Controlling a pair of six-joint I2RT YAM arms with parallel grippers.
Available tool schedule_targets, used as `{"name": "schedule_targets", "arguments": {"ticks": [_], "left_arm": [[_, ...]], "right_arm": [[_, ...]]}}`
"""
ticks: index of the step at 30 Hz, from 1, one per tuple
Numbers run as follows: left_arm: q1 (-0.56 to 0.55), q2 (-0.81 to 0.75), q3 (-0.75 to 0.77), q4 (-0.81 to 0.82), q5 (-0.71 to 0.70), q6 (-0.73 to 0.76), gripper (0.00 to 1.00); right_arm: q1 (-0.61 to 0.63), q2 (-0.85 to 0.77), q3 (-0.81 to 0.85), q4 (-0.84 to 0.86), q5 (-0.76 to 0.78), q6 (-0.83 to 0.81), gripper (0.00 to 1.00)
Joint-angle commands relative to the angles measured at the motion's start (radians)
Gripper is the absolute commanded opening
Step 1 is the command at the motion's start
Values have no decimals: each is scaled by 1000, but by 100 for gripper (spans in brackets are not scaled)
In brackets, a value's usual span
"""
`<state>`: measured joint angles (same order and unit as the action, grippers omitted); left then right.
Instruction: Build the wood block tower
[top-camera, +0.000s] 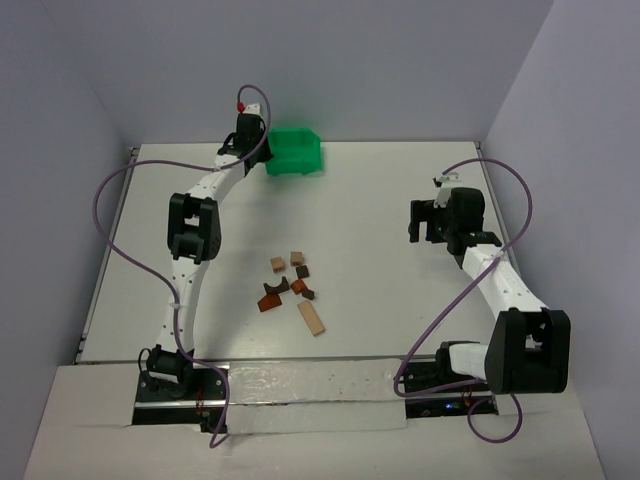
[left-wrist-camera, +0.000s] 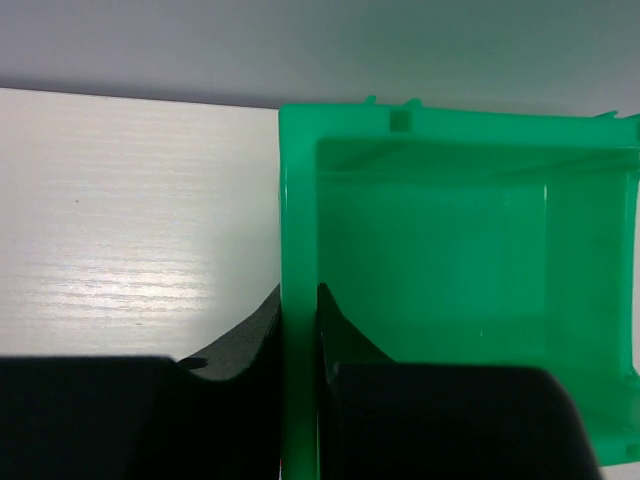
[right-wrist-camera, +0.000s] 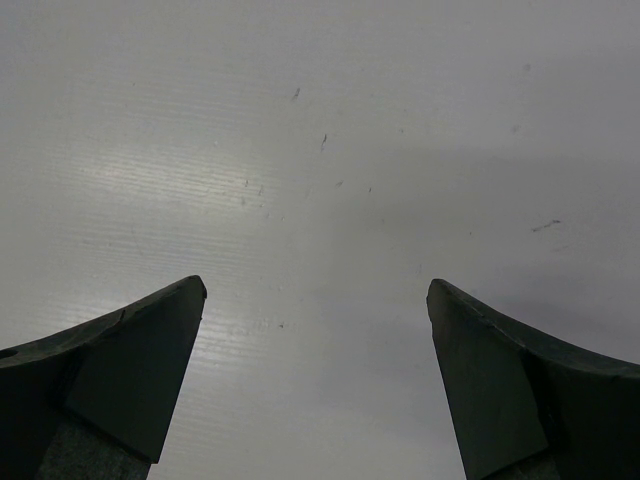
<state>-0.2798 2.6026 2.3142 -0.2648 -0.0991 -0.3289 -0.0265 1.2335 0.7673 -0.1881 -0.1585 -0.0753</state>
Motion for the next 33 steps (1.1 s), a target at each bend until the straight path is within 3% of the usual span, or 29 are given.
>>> {"name": "schedule_targets", "arguments": {"ticks": [1, 12, 18, 23, 26, 31, 33], "left_arm": [[0, 2, 63, 83, -3, 5, 20], [3, -59, 54, 83, 14, 49, 66], [44, -303, 1, 59, 55, 44, 99], [165, -530, -8, -8, 331, -51, 99], [210, -630, -18, -91, 384, -44, 99], [248, -905, -311, -157, 389, 66, 99], [253, -1033, -510, -184, 379, 123, 99]], "right_arm": [[-5, -3, 48, 12, 6, 5, 100], [-5, -46, 47, 12, 4, -1, 100], [5, -135, 63, 6, -30, -1, 100], [21, -213, 87, -29, -81, -23, 100], [60, -224, 125, -62, -88, -34, 100], [166, -196, 209, -127, -89, -48, 100], [312, -161, 240, -170, -29, -70, 100]]}}
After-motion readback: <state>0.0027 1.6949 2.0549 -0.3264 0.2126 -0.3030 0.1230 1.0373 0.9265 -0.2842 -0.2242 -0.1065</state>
